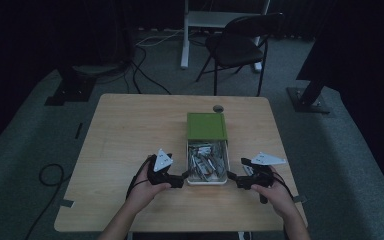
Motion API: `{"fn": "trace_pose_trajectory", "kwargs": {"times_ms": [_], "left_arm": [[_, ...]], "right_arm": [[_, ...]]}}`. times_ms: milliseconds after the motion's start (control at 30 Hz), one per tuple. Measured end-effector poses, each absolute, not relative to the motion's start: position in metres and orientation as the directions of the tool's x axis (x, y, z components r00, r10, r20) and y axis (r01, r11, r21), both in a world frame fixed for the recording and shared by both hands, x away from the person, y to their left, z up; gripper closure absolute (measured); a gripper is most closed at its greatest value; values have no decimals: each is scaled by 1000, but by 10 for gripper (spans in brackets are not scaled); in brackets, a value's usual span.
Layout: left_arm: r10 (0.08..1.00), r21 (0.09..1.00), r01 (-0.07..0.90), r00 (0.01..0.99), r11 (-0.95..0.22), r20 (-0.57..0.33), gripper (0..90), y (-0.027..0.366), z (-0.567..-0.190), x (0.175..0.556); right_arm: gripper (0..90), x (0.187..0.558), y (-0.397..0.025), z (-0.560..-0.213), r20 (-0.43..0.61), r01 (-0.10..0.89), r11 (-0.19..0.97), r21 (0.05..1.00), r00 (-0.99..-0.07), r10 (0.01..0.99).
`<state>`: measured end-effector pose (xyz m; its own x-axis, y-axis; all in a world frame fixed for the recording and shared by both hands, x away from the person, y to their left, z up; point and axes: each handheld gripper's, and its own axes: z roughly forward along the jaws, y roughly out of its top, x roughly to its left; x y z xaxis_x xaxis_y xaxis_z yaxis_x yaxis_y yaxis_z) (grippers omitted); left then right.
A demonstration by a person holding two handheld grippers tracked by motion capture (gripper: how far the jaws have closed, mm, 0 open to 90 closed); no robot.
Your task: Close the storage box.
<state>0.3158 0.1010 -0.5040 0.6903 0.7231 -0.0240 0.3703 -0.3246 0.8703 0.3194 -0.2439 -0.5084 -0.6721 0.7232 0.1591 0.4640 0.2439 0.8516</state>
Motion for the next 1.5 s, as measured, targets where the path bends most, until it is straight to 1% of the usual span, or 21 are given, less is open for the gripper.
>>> {"fn": "trace_pose_trajectory", "kwargs": {"times_ms": [367, 667, 1500], "left_arm": [[721, 865, 384, 692, -321, -40, 99, 102, -504, 321], [727, 863, 387, 686, -324, -35, 99, 102, -502, 326], [732, 863, 393, 681, -317, -41, 99, 102, -499, 338]], "right_arm": [[134, 323, -243, -508, 156, 461, 243, 853, -671, 725], [131, 326, -241, -506, 137, 454, 260, 852, -673, 727], [128, 338, -241, -503, 137, 458, 245, 855, -655, 743]]}}
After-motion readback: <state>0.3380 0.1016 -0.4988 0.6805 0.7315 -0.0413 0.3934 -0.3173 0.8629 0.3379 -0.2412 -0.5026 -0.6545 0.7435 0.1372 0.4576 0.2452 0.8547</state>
